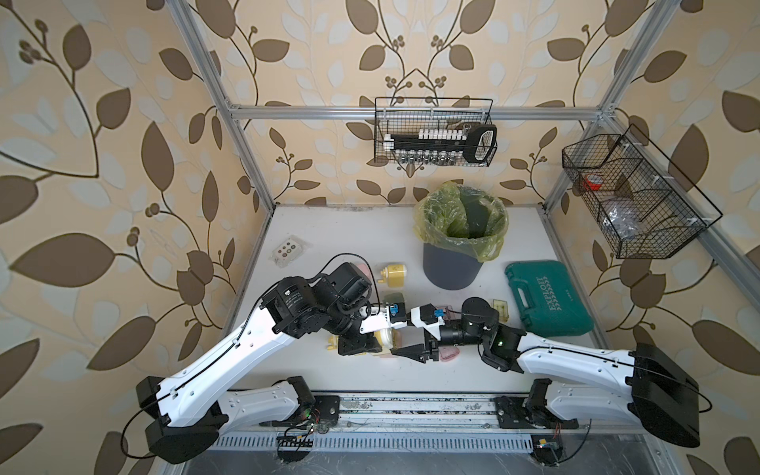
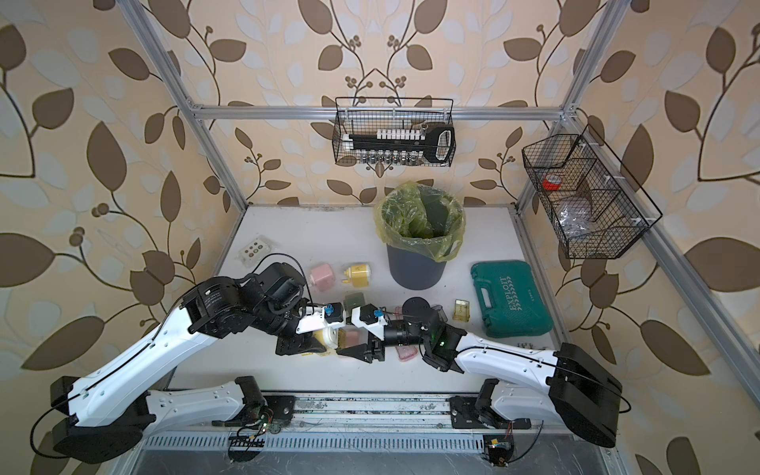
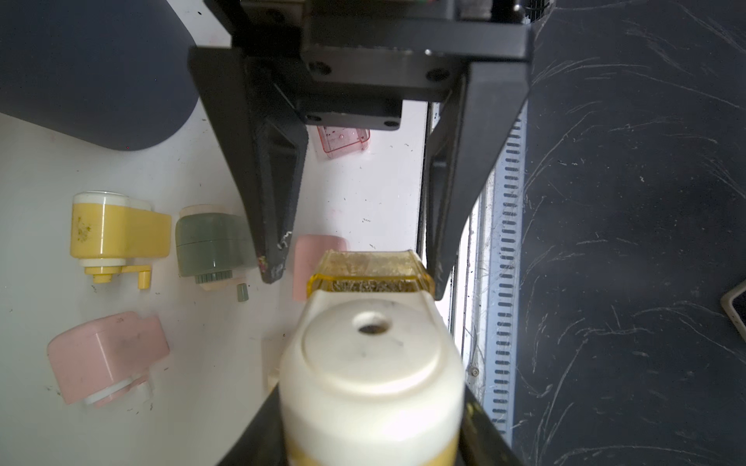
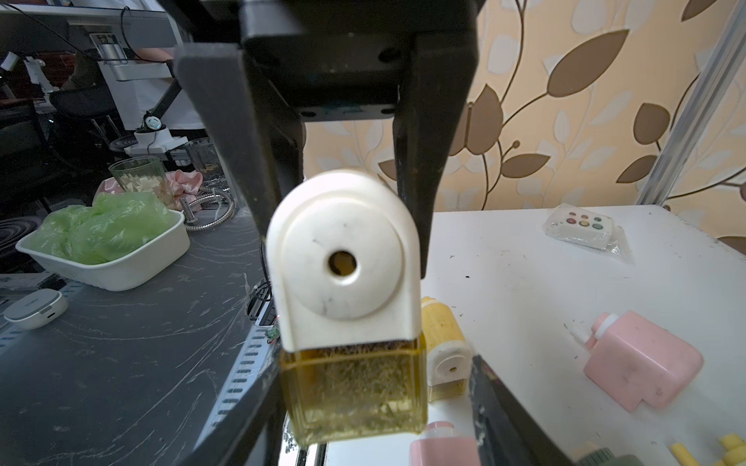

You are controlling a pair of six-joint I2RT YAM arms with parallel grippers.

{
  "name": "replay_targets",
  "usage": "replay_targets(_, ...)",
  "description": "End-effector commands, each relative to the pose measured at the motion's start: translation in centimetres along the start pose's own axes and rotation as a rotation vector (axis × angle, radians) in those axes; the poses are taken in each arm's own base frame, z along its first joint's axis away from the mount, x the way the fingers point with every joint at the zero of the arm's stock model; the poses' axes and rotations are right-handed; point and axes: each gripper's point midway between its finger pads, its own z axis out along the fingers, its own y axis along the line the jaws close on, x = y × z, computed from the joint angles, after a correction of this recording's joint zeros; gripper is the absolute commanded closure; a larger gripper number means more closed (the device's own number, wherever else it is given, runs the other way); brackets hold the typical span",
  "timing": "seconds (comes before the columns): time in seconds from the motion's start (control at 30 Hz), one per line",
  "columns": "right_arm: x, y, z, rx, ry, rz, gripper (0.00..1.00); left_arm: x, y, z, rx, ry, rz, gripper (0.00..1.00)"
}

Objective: Take out the pencil sharpener tray and clean the shavings
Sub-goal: Open the container of the pencil sharpener.

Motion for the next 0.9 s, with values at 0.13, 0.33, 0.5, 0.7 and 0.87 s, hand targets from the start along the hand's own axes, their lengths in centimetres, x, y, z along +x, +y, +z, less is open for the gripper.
replay_targets(0.13, -1.65, 0.23, 0.38, -0.019, -0.031, -0.003, 0.35, -0.52, -0.52, -0.32, 0.004, -0.038, 0.002, 1.0)
replay_targets(0.33, -1.55, 0.34, 0.41, -0.027, -0.026, 0.0, 0.4, -0.43, -0.53, -0.32, -0.001, -0.039, 0.006, 1.0)
replay_targets(0.5, -1.41, 0.56, 0.54, -0.043, -0.022, 0.013, 0.49, -0.68, -0.4, -0.45, -0.008, -0.047, 0.013, 1.0)
replay_targets(0.7, -1.37, 0.51, 0.56, -0.04, -0.018, 0.023, 0.72, -0.57, -0.38, -0.31, -0.008, -0.043, 0.012, 1.0)
replay_targets(0.87, -1.57, 0.25, 0.3, -0.015, -0.015, 0.022, 1.0, -0.02, -0.4, 0.21, -0.004, -0.026, -0.003, 1.0)
